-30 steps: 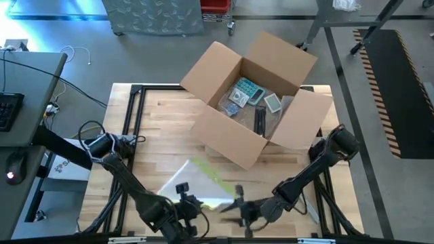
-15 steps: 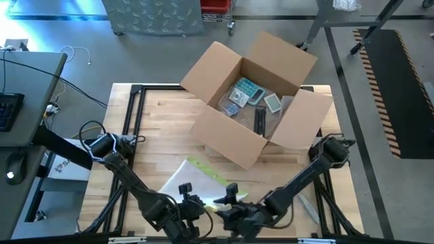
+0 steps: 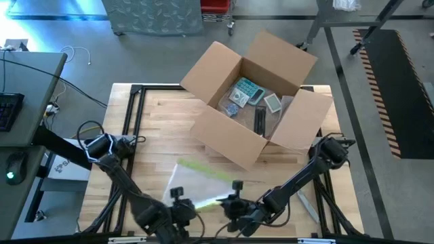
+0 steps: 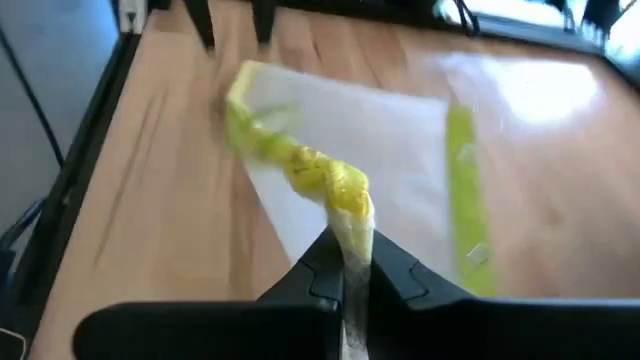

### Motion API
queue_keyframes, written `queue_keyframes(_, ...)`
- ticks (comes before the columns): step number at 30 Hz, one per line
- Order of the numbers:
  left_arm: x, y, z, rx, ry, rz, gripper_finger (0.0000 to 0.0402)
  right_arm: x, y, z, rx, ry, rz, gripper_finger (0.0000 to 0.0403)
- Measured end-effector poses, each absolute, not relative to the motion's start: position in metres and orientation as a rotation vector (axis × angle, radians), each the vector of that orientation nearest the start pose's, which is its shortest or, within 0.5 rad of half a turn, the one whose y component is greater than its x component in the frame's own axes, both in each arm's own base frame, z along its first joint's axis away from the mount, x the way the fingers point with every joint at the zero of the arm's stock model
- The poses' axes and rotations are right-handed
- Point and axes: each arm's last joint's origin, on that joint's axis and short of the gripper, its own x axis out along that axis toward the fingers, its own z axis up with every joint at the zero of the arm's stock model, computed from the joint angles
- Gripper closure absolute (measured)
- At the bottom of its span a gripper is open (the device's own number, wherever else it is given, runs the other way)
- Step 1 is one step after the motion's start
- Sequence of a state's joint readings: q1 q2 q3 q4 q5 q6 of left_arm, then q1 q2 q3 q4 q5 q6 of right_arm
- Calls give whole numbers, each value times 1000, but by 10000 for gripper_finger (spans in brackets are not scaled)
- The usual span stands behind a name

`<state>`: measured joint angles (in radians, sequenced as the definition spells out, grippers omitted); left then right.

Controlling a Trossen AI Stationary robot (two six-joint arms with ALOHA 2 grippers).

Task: Unpack boxes
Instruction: Open the transparent zipper bag

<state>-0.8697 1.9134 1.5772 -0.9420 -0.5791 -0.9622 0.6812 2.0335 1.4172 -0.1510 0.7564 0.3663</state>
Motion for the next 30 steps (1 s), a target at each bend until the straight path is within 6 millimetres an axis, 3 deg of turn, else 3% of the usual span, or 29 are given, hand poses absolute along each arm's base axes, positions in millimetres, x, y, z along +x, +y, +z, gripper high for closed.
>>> queue_keyframes(4,238,-288,238,1,962,292,286,346,255,168,8,520,-223,403)
queue_keyframes(9,227,-311,239,66,595,342,283,349,256,171,108,445,-224,403)
queue_keyframes(18,251,-319,230,6,313,458,270,366,268,218,63,327,-157,403)
queue_keyframes(25,277,-304,221,20,290,538,256,373,272,242,7,294,-144,403)
queue_keyframes(30,281,-301,220,31,331,527,286,372,272,246,-34,340,-161,403)
